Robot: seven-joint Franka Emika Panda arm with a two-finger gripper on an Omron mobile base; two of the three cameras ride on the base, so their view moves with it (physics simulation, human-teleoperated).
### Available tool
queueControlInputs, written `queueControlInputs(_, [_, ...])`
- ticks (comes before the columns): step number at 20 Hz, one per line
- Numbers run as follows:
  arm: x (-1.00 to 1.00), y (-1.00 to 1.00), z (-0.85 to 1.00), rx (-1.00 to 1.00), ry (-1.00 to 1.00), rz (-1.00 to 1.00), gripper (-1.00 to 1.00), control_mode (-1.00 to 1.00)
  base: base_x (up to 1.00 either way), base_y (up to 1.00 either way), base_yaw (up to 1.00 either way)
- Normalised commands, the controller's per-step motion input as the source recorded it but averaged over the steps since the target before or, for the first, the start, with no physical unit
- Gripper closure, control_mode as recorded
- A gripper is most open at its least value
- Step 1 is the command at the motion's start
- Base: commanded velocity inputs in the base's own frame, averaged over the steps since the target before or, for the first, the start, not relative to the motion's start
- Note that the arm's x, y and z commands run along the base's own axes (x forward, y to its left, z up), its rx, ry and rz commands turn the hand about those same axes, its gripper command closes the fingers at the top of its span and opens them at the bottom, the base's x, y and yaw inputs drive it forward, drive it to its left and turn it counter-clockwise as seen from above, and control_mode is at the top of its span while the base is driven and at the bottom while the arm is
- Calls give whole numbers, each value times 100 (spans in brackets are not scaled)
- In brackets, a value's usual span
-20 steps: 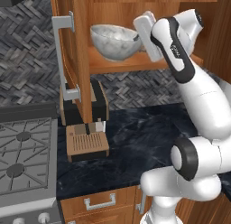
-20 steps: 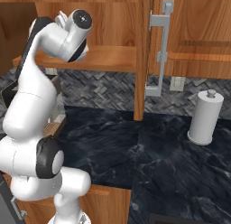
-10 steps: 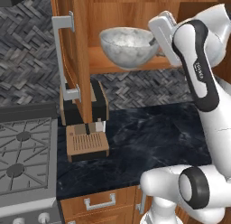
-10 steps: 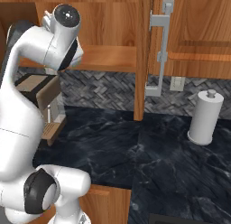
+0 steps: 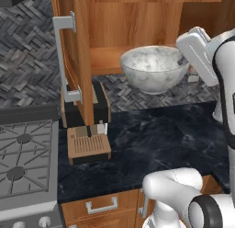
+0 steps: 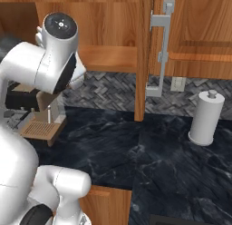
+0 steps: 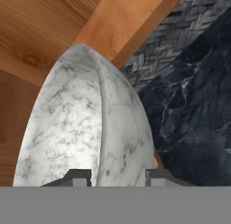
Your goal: Take the smaller bowl and place it next to the appetizer plate on the dining counter , and place the larger bowl next to the plate with cooked food.
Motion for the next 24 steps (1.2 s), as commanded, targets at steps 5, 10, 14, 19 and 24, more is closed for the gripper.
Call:
queueControlInputs(5, [-99,-35,-100,-7,9,10,100,-100,0,0,0])
queueControlInputs(10, [-51,-9,-65,-7,0,6,100,-100,0,0,0])
queueControlInputs(14, [0,0,0,0,0,0,100,-100,0,0,0])
queueControlInputs(19, [0,0,0,0,0,0,100,-100,0,0,0])
queueControlInputs(24, [0,0,0,0,0,0,100,100,-95,54,3])
